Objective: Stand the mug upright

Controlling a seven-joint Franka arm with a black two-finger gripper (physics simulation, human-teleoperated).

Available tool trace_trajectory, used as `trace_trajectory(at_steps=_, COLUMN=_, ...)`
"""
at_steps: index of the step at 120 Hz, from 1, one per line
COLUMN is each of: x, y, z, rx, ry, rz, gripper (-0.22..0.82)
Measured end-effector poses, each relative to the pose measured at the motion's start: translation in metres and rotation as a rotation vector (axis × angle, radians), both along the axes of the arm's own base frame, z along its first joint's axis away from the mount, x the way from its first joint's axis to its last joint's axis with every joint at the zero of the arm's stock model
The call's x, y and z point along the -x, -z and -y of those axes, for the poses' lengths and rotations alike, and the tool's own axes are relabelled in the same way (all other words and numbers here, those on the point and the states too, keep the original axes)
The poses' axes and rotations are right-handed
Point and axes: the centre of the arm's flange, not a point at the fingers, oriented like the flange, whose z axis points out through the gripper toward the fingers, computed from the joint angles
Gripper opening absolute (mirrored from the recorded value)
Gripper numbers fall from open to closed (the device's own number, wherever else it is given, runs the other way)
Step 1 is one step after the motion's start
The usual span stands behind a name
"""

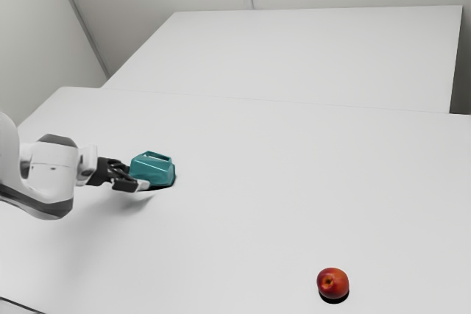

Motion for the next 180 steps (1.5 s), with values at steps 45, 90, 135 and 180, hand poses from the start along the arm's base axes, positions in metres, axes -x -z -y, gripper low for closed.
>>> trace_trajectory(at_steps=45, x=-0.002, y=-0.005, z=0.004, rx=-0.068, ry=0.08, rz=0.074, gripper=0.17)
trace_trajectory(at_steps=90, x=-0.009, y=-0.026, z=0.007, rx=-0.104, ry=0.113, rz=0.153, gripper=-0.13)
trace_trajectory(at_steps=135, x=-0.037, y=-0.111, z=0.035, rx=-0.386, ry=0.356, rz=0.151, gripper=-0.17)
trace_trajectory(at_steps=180, x=-0.025, y=-0.145, z=0.096, rx=-0.541, ry=0.405, rz=-0.343, gripper=-0.18)
